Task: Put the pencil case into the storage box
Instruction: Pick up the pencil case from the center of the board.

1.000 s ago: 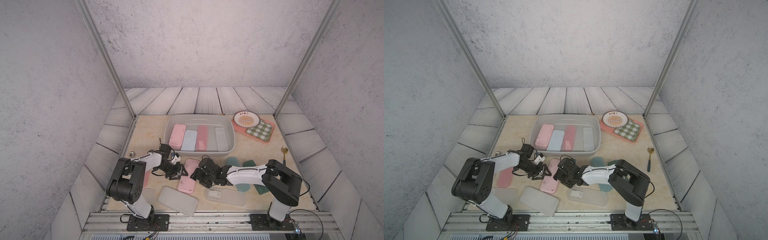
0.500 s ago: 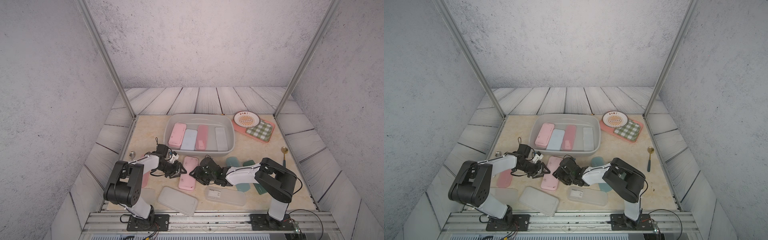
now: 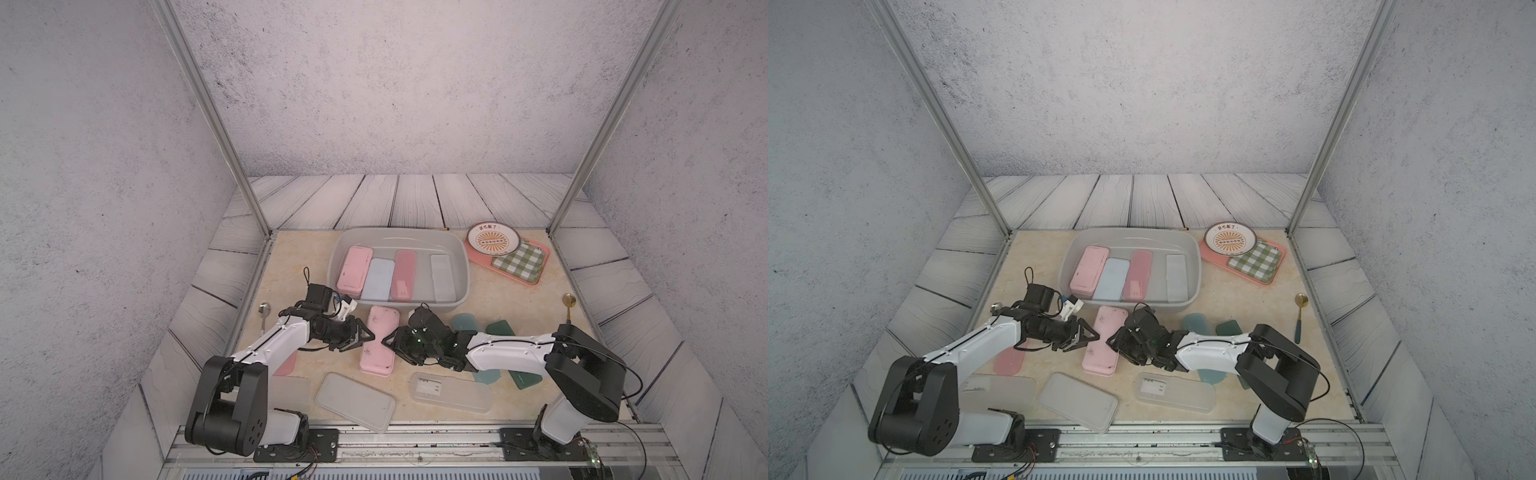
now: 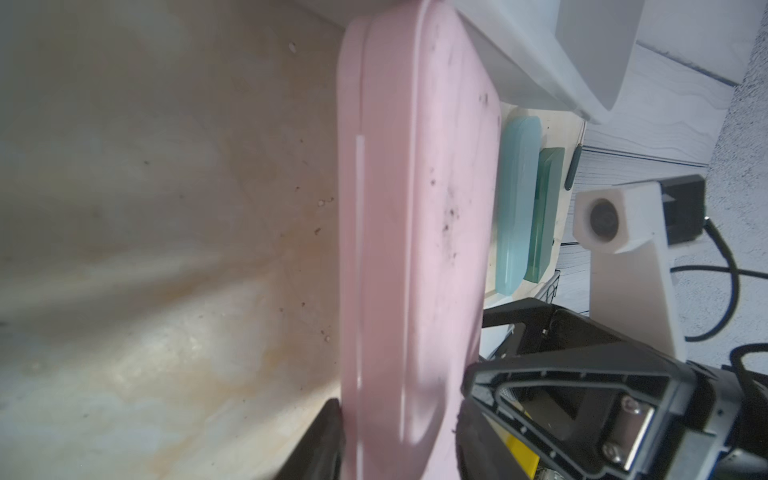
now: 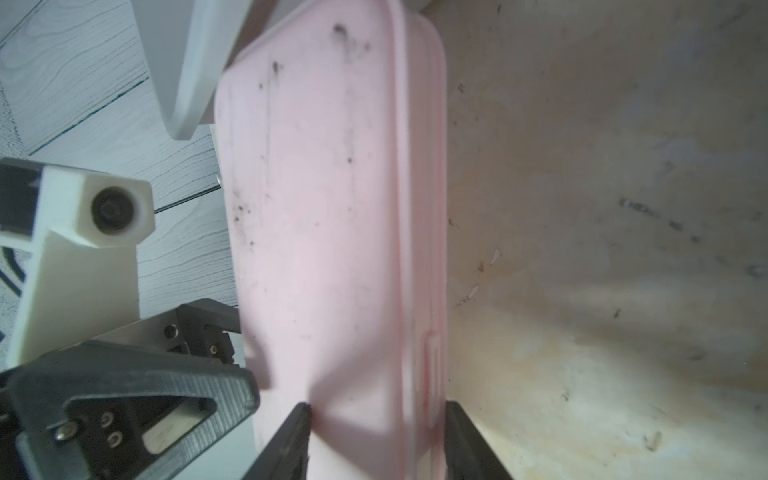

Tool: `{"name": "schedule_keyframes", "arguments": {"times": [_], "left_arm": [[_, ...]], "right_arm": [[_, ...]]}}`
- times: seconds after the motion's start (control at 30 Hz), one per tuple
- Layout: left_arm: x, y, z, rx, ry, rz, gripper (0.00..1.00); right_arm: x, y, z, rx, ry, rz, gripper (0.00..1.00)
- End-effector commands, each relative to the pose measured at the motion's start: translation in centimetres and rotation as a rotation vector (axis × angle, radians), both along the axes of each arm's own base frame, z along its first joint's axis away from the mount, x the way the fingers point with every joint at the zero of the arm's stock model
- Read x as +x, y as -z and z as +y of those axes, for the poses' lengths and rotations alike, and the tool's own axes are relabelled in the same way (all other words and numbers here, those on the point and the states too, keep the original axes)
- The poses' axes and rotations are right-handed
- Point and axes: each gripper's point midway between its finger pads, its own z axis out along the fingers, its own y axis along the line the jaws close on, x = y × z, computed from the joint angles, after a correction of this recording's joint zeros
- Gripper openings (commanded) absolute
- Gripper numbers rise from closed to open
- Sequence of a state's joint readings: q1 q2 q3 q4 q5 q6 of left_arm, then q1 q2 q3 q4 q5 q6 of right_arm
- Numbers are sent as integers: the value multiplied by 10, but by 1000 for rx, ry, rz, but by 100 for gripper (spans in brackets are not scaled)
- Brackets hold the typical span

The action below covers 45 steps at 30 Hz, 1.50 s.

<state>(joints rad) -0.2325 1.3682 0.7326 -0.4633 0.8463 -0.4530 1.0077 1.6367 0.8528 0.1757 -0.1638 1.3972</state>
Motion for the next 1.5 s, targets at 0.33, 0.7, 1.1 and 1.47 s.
{"name": "schedule_keyframes", "arguments": {"times": [0.33, 0.7, 1.1, 1.47], "left_arm": [[24, -92, -35, -186, 60, -125, 44], [16, -111, -32, -209, 28, -143, 44], [20, -107, -29, -184, 2, -170, 44], [81, -117, -39, -170, -10, -247, 44]], "right_arm": [[10, -101, 14, 20, -96, -220, 51], [-1, -116, 12, 33, -123, -178, 50], [15, -127, 9, -11, -92, -268, 50], [79, -134, 10, -71, -62, -338, 50]]}}
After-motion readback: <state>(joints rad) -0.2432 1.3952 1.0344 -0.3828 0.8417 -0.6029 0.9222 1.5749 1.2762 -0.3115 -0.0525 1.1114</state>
